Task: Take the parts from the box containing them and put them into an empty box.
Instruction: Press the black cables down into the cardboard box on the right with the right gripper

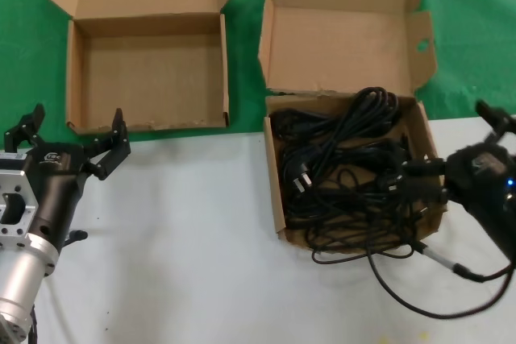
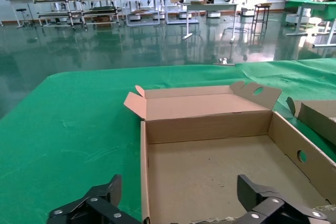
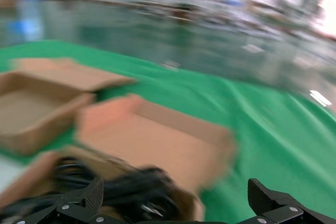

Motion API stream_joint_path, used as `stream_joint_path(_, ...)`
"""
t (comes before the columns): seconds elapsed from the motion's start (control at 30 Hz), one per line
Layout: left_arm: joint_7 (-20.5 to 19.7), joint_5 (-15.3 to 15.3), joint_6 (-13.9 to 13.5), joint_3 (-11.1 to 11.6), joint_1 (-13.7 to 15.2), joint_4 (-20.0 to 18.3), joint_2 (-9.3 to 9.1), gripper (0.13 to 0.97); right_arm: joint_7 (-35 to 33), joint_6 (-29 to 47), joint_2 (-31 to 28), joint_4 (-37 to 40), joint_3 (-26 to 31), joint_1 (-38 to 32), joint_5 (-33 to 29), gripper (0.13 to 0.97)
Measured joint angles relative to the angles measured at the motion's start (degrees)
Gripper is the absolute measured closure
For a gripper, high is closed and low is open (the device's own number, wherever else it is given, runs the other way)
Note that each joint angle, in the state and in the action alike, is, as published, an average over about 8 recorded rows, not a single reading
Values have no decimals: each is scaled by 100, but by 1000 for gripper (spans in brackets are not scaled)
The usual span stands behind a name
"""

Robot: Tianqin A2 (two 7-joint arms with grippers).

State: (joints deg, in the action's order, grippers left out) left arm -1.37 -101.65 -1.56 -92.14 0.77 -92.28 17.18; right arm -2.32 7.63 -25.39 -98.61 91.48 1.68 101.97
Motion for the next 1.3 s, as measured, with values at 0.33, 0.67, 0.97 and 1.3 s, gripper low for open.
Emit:
stream_joint_path(0.33, 0, 0, 0, 0, 0, 0, 0, 423, -804, 2123, -1945, -627, 427, -882, -459, 129)
stream_joint_path(0.67, 0, 0, 0, 0, 0, 0, 0, 647, -1783, 4242, -2278, -207, 1611, -3066, -1627, 129)
stream_joint_path(0.97, -1, 0, 0, 0, 0, 0, 0, 811, -2706, 5161, -1611, 759, 2763, -4783, -2871, 129)
stream_joint_path(1.3, -2, 1, 0, 0, 0, 0, 0, 892, -3178, 5127, -1116, 1369, 3339, -5316, -3584, 165)
